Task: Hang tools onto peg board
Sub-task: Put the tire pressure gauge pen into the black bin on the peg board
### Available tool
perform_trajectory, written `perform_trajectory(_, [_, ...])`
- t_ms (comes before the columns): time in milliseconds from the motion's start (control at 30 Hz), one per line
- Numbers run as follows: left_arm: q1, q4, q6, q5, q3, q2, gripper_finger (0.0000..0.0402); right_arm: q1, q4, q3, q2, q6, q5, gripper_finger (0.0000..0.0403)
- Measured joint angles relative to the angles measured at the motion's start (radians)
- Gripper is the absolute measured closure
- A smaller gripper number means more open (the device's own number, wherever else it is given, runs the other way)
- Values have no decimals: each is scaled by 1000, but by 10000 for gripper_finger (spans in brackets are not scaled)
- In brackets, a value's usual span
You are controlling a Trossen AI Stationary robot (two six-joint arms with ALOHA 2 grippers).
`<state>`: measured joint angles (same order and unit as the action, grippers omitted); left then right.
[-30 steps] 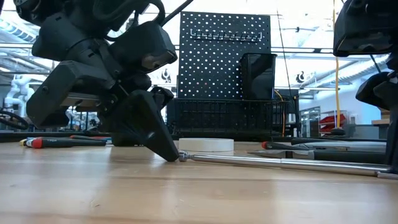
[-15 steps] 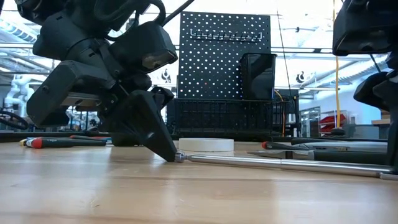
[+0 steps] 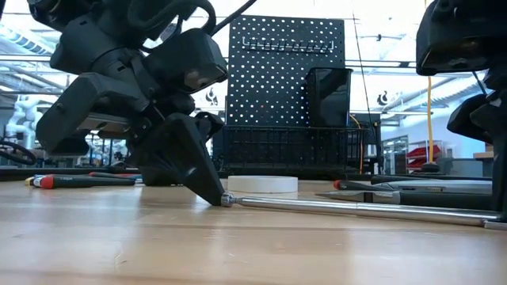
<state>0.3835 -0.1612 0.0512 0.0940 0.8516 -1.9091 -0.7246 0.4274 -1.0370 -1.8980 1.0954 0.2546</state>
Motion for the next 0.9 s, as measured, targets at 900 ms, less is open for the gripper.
perform_trajectory(900, [11, -203, -83, -79, 4, -10, 401, 35, -45, 1, 1, 14, -23, 394])
